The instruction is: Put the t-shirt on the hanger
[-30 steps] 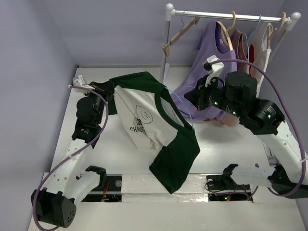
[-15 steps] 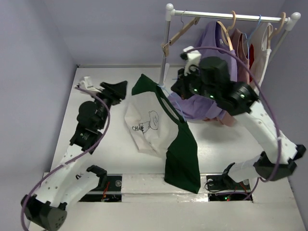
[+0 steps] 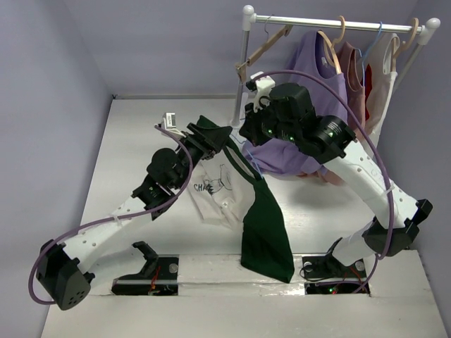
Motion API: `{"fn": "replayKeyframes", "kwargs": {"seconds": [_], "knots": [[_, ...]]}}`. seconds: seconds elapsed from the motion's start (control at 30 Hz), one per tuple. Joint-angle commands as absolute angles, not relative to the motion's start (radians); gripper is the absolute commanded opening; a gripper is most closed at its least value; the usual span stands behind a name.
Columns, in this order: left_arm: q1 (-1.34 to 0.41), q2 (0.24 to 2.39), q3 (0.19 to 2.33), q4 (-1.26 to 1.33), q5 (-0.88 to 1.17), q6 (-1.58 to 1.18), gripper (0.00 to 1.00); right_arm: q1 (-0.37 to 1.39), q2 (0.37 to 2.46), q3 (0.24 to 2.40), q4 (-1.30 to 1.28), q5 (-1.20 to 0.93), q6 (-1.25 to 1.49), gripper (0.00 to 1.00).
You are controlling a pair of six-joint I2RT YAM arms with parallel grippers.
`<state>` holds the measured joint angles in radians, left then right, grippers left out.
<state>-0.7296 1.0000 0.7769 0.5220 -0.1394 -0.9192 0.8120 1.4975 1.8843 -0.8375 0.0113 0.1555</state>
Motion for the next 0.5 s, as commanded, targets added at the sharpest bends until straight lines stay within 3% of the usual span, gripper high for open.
{"fn": "replayKeyframes", "kwargs": {"seconds": [0.0,0.33,0.47], "knots": [[-0.73,1.015,0.787,0.65,-0.13,-0.985,0.55,0.824,1.46,1.898,-0.715,0.008,0.161,0.0],[-0.73,1.112,0.793,0.696,-0.104,-1.066,0.47,0.833,1.405,1.79,-0.565,0.04,0.169,0.0],[-0.73,1.117,0.77,0.753,-0.127,-1.103,0.41,0.842,1.399,1.766,-0.545,-0.041,0.176,0.0]]}}
